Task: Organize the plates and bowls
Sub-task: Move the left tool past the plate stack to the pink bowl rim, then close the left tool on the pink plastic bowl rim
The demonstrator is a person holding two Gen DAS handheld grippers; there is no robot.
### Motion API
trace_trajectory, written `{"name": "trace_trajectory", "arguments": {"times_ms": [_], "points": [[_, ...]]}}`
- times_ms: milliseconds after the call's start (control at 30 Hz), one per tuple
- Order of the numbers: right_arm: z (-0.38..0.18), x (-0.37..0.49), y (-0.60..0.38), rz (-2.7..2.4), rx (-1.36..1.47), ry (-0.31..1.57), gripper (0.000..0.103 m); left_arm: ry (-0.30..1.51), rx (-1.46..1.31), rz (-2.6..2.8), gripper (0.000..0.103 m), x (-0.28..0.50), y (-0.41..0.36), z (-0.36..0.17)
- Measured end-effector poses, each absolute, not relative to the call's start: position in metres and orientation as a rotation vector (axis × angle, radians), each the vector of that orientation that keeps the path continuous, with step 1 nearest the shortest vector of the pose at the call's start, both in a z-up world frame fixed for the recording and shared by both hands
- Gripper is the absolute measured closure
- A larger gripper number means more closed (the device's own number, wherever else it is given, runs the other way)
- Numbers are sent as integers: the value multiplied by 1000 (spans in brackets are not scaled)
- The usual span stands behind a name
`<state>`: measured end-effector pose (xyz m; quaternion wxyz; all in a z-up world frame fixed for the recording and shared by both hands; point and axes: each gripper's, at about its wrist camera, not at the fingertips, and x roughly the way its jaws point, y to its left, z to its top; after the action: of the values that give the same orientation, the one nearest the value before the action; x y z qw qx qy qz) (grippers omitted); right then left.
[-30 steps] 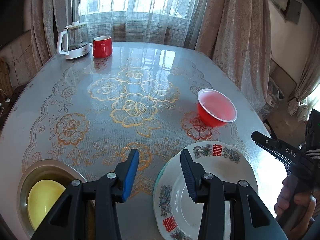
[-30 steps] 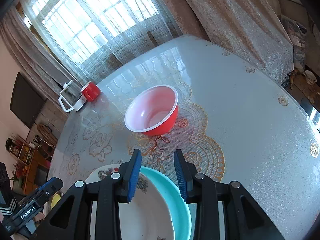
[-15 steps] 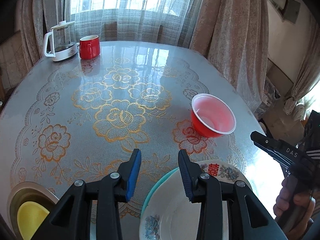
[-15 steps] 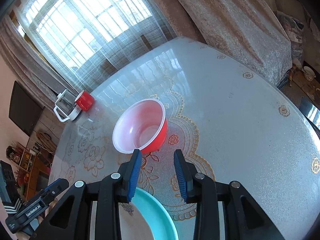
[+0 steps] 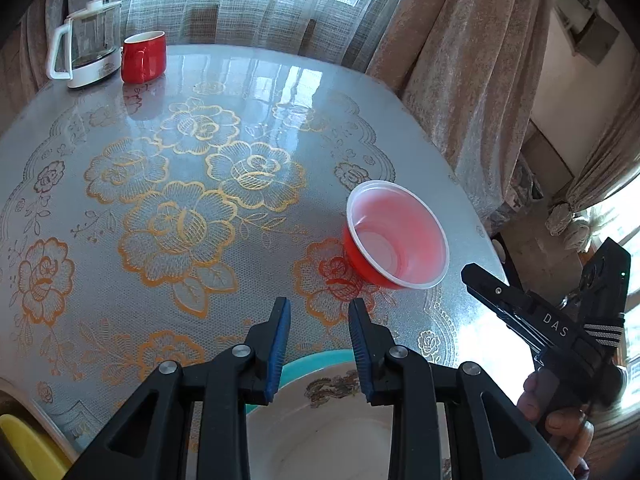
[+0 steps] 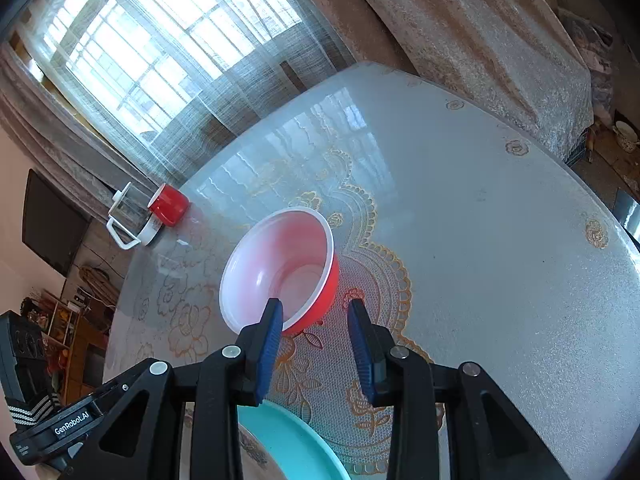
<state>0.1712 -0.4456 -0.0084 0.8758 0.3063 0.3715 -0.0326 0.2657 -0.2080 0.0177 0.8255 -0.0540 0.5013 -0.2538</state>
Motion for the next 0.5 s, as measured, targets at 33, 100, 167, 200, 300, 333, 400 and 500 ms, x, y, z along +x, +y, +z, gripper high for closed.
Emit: {"name": "trace_trajectory", "arguments": {"times_ms": [33,100,167,200,300,333,400,500], "points": [[-9,173,-447,-65,640,775,69,1072,-123,-544,73,268,-212,17],[-7,175,-447,-45,634,762,70,1090,-153,-569,73,272,-219,14],[-6,179,-446,-37,615,757,72,1091,-180,-573,73,277,-224,14],[-6,181,-446,-42,608,762,73,1083,-186,-572,73,280,-228,16],[-9,189,-450,-42,612,768,77,1084,-188,-576,73,289,-238,16],[-10,191,-451,-43,618,769,77,1095,-193,-575,73,292,-240,14],[-14,195,-454,-46,631,776,77,1115,-215,-566,73,300,-244,11],[-19,201,-457,-52,644,787,79,1133,-228,-540,73,310,-247,4]]}}
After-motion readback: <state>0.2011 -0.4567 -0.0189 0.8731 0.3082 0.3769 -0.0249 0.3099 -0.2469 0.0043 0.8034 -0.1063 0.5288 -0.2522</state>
